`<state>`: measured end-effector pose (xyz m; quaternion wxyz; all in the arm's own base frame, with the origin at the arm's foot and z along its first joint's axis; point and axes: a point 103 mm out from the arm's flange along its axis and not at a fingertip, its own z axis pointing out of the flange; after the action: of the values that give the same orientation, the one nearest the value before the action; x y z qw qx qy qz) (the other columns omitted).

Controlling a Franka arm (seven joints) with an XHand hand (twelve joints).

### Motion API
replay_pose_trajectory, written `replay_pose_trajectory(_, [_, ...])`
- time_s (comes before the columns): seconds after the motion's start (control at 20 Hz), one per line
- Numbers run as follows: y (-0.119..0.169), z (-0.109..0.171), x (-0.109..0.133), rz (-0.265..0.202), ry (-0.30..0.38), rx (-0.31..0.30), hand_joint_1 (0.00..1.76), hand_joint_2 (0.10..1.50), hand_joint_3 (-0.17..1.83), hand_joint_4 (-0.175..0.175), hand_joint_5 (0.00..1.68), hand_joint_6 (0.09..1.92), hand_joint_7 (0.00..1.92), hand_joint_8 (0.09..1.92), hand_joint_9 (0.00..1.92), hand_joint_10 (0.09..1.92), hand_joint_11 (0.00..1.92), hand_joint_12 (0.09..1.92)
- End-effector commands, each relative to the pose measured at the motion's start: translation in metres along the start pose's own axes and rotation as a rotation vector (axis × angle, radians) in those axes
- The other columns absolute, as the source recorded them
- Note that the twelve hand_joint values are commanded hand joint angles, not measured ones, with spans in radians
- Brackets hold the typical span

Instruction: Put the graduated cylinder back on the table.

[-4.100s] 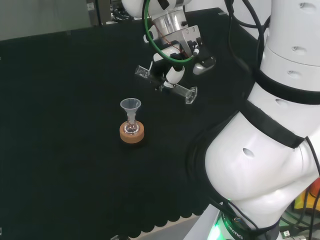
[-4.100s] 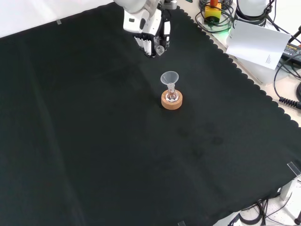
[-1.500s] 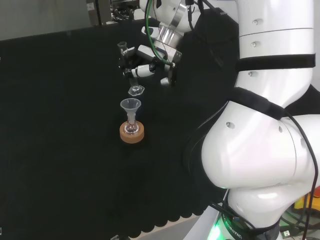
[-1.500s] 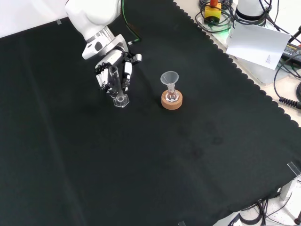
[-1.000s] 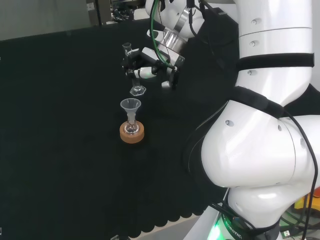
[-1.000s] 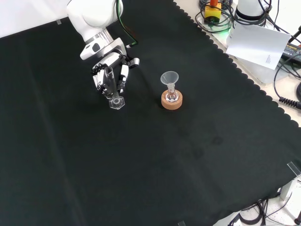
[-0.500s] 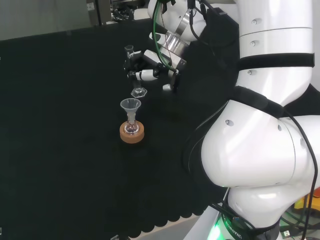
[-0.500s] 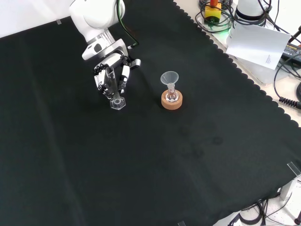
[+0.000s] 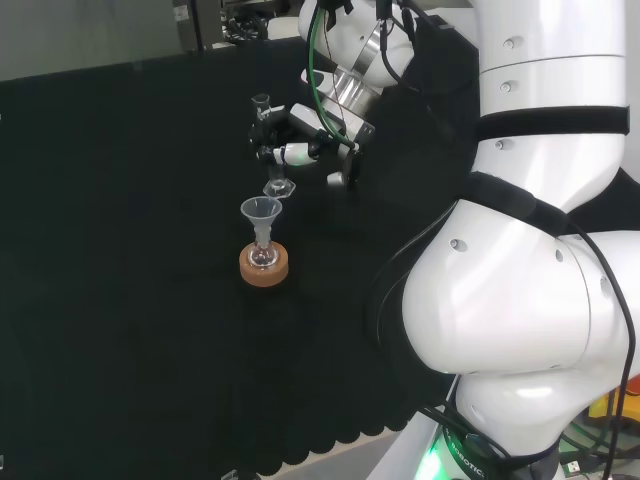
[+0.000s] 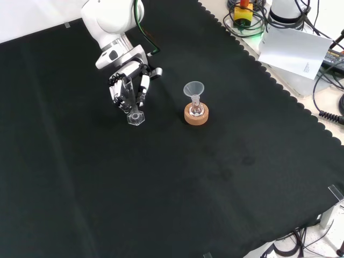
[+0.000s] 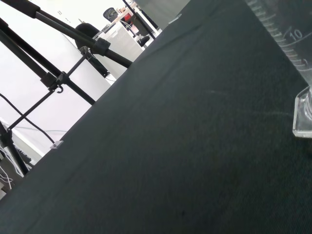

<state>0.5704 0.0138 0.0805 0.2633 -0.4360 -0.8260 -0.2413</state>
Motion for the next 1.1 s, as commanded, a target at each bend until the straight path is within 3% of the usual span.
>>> replay_pose_trajectory(0.05, [-0.0073,0.0015,0.0033,0.005,0.002,0.005,1.13,1.18,0.0,-0.172,0.86,1.18,0.88,0.62,1.23,0.09,1.13,0.85])
replay_pose_trajectory(0.35, [-0.0096,0.0006,0.0046,0.019,0.008,0.018,1.12,1.17,0.0,-0.142,0.87,1.16,0.85,0.62,1.22,0.09,1.09,0.88])
replay_pose_trajectory(0.4, [-0.0119,0.001,0.0047,0.021,0.021,0.054,1.1,1.17,0.0,-0.122,0.87,1.17,0.83,0.62,1.21,0.09,1.06,0.9])
replay_pose_trajectory(0.55, [-0.0117,0.0012,0.0027,0.025,0.008,0.033,1.08,1.18,0.0,-0.087,0.85,1.19,0.78,0.63,1.19,0.09,1.0,0.95])
replay_pose_trajectory(0.75, [-0.0084,0.0005,0.0025,0.023,0.006,0.012,1.09,1.14,-0.03,-0.054,0.78,0.82,0.71,0.61,1.14,0.09,0.91,0.99])
replay_pose_trajectory(1.1, [-0.0094,-0.0037,0.0012,0.027,0.008,0.0,1.04,1.18,-0.17,-0.043,0.68,0.75,0.6,0.62,1.03,0.09,0.71,1.11])
